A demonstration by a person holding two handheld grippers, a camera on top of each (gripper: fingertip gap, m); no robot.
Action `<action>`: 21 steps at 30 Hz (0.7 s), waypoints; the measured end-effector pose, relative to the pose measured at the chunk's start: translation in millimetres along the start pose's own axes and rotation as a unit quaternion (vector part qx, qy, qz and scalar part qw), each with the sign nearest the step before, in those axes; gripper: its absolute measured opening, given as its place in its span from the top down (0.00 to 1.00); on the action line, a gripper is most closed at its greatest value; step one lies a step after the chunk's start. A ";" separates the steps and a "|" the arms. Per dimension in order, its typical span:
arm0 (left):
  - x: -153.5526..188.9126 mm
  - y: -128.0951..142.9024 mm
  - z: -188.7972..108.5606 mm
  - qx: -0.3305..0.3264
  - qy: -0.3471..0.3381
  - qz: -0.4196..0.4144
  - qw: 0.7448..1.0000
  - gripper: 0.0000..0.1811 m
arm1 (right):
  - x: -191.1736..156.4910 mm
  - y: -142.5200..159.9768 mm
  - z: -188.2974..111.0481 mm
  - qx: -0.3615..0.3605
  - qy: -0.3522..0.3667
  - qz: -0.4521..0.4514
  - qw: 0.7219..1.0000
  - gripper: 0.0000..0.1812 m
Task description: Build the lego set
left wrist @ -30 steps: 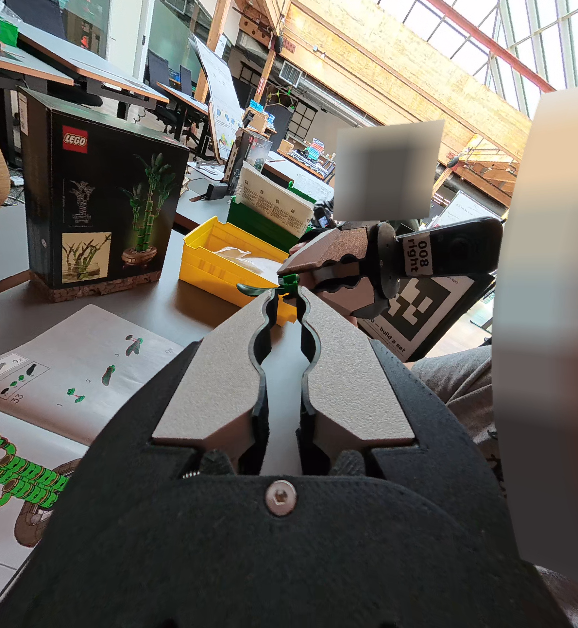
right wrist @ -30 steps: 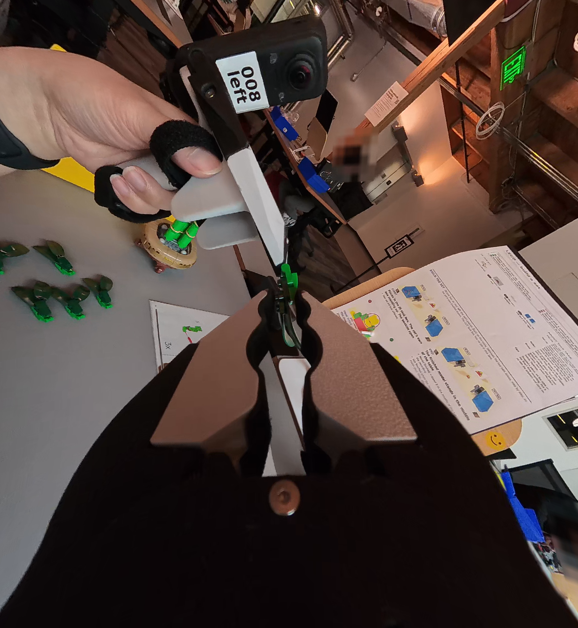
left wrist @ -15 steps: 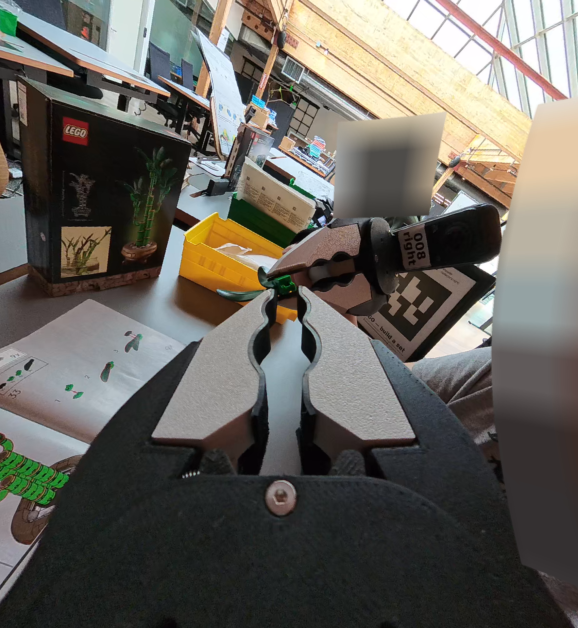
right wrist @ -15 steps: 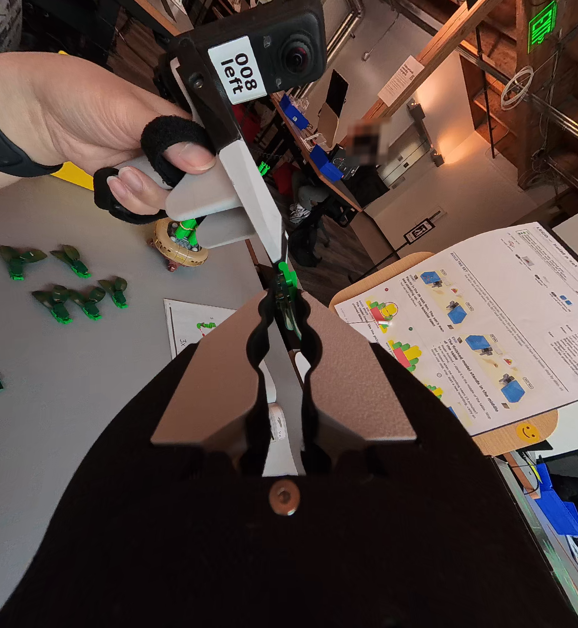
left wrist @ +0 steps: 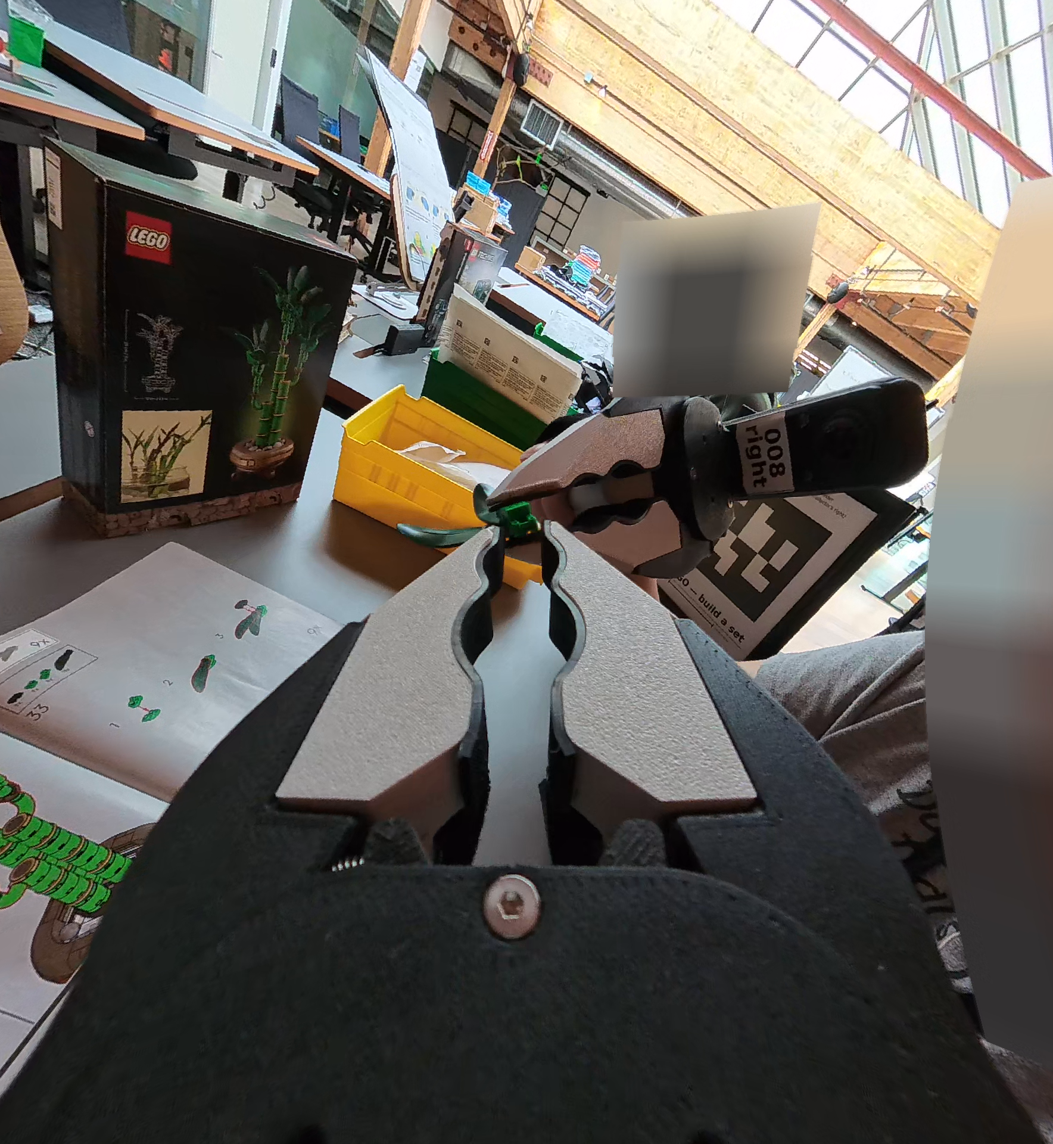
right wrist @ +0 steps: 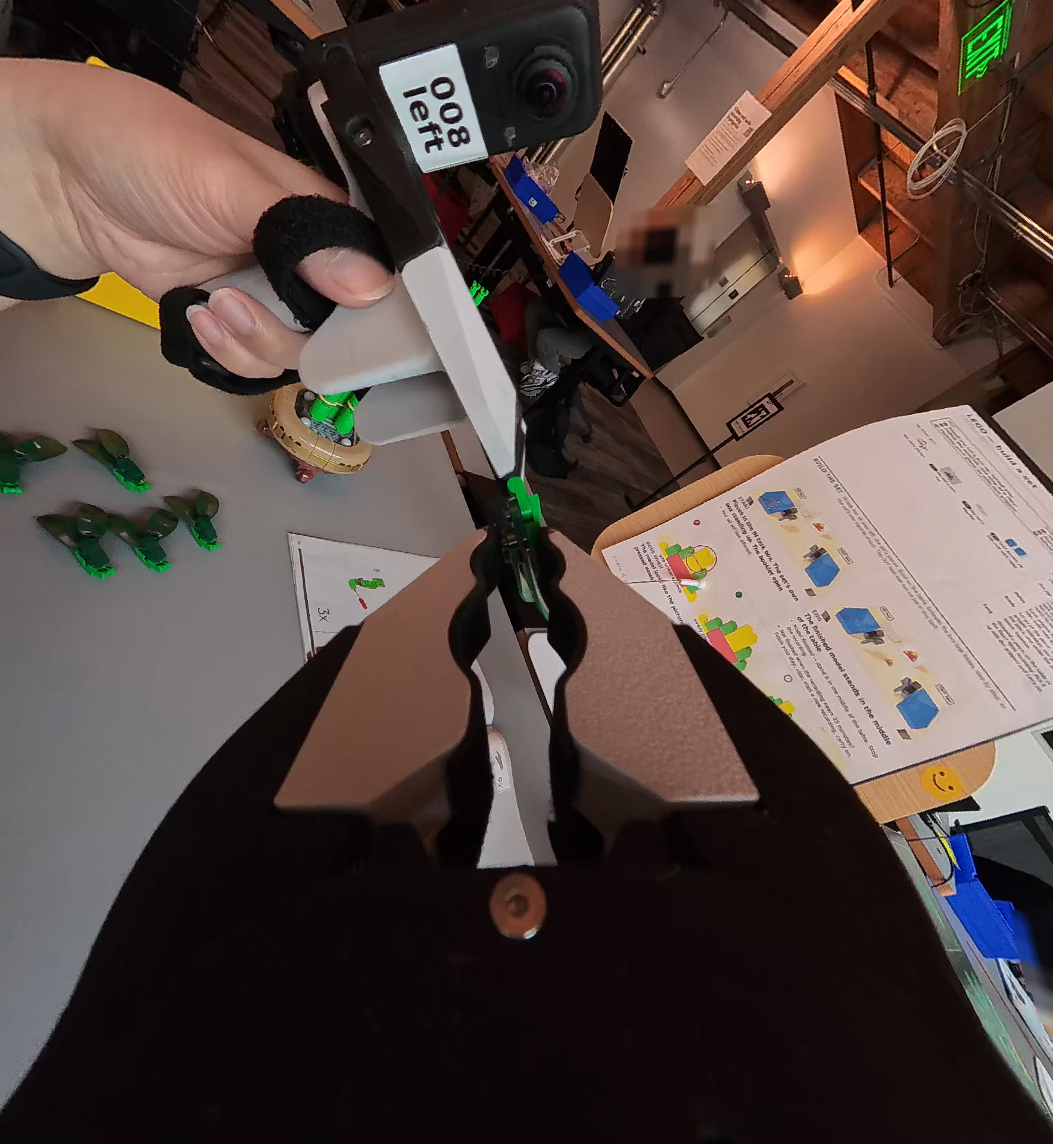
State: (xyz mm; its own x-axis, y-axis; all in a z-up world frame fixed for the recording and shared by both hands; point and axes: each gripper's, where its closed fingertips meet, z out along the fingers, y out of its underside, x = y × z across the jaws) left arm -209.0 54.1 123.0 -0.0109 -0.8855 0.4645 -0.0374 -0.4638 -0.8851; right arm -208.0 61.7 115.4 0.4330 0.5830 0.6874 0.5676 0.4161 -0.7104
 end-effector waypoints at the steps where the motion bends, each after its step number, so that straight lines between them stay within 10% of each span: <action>1: 0.0 -0.1 0.0 0.000 0.000 0.000 1.000 0.95 | -0.3 0.4 0.4 -0.002 0.000 -0.002 1.000 0.95; 21: 1.9 0.0 0.3 -0.001 -0.001 0.004 1.000 0.97 | -1.5 -4.7 -1.8 0.002 0.005 -0.018 1.000 0.95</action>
State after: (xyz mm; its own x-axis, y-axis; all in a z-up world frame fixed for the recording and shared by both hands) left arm -208.7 52.4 123.8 -0.0093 -0.8894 0.4570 -0.0399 -0.4563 -0.8889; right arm -210.1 57.6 118.0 0.4192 0.5612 0.7136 0.5793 0.4399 -0.6862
